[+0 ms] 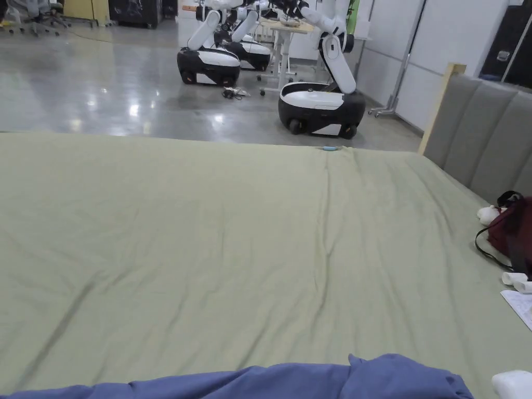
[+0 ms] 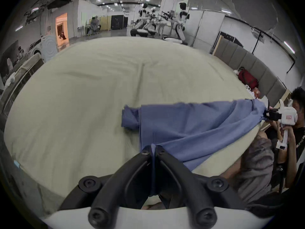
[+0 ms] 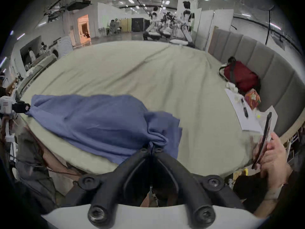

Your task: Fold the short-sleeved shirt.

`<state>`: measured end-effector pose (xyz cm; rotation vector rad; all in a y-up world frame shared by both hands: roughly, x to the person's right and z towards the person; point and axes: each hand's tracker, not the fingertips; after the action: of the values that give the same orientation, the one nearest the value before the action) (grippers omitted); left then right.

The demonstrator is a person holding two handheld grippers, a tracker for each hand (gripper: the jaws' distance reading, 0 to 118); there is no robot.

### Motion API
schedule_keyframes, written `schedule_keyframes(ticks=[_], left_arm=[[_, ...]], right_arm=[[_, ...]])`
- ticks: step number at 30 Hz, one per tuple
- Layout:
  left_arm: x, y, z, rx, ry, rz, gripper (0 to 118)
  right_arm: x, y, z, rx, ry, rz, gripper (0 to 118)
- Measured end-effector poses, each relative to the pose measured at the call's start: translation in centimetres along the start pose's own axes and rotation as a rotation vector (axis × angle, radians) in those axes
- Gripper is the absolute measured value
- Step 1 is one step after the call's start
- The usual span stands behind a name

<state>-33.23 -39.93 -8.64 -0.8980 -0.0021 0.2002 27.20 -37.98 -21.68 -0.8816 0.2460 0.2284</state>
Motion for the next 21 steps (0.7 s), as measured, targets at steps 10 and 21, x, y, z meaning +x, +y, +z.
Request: schedule_keyframes(ticks=[10,21], left_arm=[[-0.8,0.4,3.6,0.144,-0.017,0.064,107],[-1.1,-2.2,10.2,0.384,-0.023,0.197,0]], right_arm=[[-0.4,-0.1,2.4,0.062,0.008,-0.053,85],[-6.7,-3.5,14.2,0.369,0.13,-0.11,2]])
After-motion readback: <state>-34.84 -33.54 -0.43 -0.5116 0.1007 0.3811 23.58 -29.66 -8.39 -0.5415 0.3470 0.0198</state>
